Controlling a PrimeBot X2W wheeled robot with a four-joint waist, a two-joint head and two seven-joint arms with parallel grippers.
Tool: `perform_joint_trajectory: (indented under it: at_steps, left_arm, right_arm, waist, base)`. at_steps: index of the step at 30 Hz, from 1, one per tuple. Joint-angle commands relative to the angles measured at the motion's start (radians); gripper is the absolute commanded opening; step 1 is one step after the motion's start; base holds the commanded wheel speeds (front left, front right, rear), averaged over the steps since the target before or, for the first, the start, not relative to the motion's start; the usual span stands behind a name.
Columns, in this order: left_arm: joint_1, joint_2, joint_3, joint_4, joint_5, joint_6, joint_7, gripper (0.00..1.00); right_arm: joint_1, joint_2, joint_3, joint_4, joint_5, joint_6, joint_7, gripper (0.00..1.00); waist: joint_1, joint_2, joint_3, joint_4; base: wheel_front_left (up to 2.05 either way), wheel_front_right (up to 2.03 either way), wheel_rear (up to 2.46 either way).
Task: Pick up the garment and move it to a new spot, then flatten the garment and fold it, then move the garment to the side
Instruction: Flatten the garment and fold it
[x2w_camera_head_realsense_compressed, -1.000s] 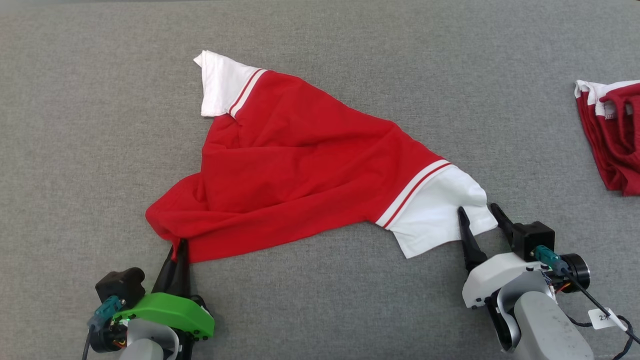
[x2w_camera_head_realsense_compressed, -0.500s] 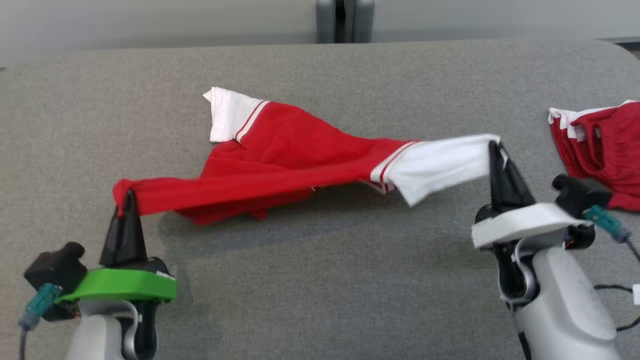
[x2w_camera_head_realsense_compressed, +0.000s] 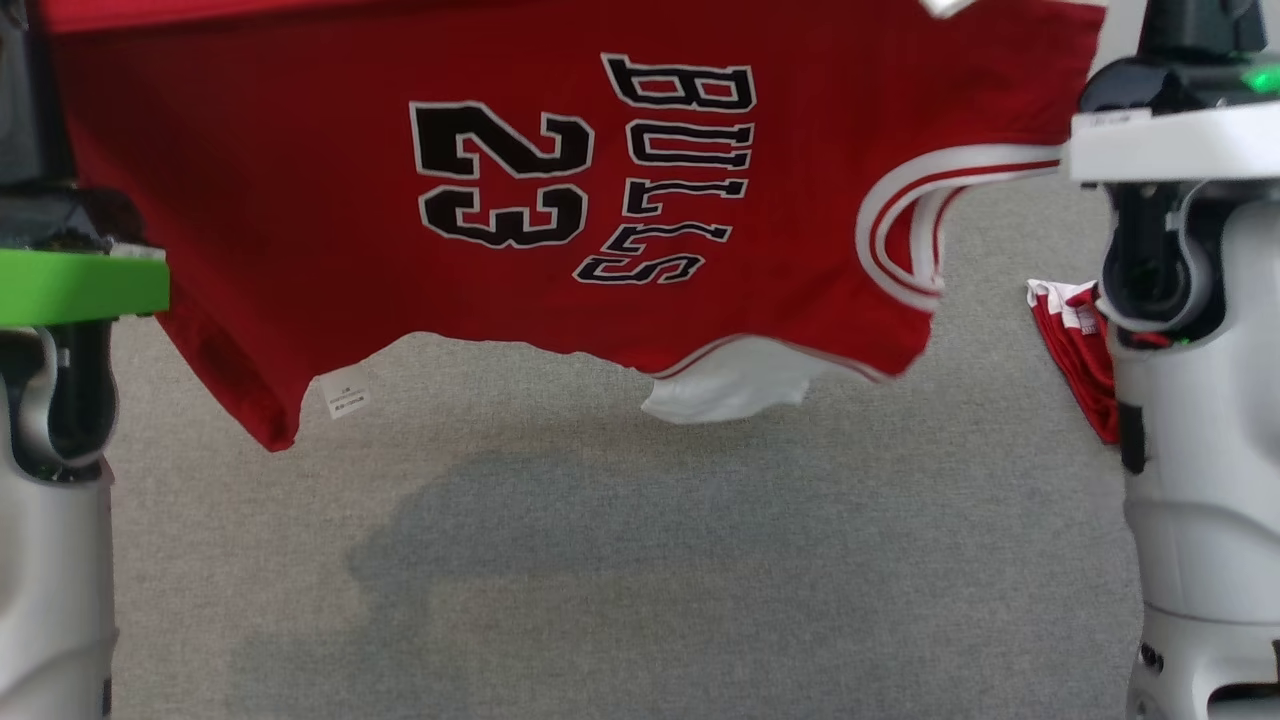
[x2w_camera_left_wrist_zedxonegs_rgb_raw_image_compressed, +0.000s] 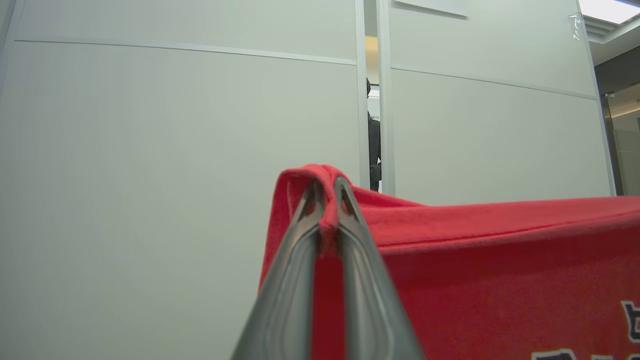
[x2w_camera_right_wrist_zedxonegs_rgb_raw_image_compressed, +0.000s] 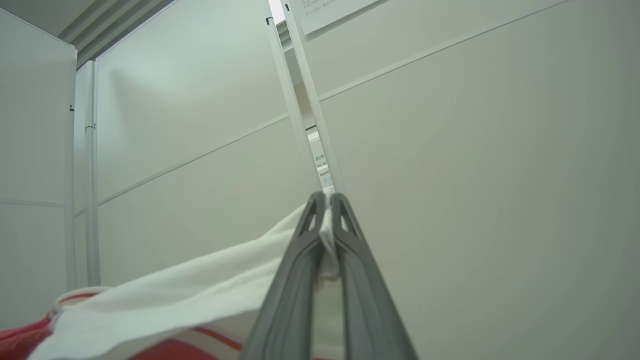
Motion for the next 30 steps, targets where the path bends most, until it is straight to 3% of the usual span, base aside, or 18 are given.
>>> perform_joint_trajectory:
  at_steps: [1,6,10,19,25,30]
  left_arm:
    - [-0.03,0.01,0.001,-0.002,0.001,0.009,0.019,0.0]
    - [-0.094,-0.008,0.005,0.021,-0.022,0.049,0.082,0.0]
    - [-0.129,-0.016,0.01,0.09,-0.027,0.071,0.086,0.0]
    - [-0.363,-0.003,-0.023,0.41,0.052,0.061,-0.051,0.0]
    - [-0.521,-0.009,0.029,0.408,0.116,0.052,-0.086,0.0]
    - [-0.392,-0.05,0.108,0.451,0.112,0.037,-0.085,0.0]
  right_arm:
    - [-0.031,-0.012,-0.01,-0.006,-0.009,-0.002,0.017,0.0]
    - [-0.122,-0.01,-0.042,0.044,-0.052,-0.002,0.086,0.0]
    - [-0.192,0.006,-0.072,0.133,-0.102,-0.002,0.08,0.0]
    - [-0.451,0.029,-0.174,0.432,-0.29,-0.003,-0.023,0.0]
    - [-0.561,0.031,-0.239,0.39,-0.374,-0.004,-0.036,0.0]
    - [-0.432,0.031,-0.211,0.412,-0.387,-0.006,-0.035,0.0]
  waist:
    - [0.0,0.0,0.013,0.004]
    - [0.0,0.0,0.094,0.008]
    - [0.0,0.0,0.179,0.004]
    - [0.0,0.0,0.289,-0.019]
    - [0.0,0.0,0.299,-0.019]
    - [0.0,0.0,0.299,-0.023]
  base:
    - [0.0,0.0,0.0]
    - [0.0,0.0,0.0]
    - [0.0,0.0,0.0]
    - [0.0,0.0,0.0]
    - [0.0,0.0,0.0]
    - [0.0,0.0,0.0]
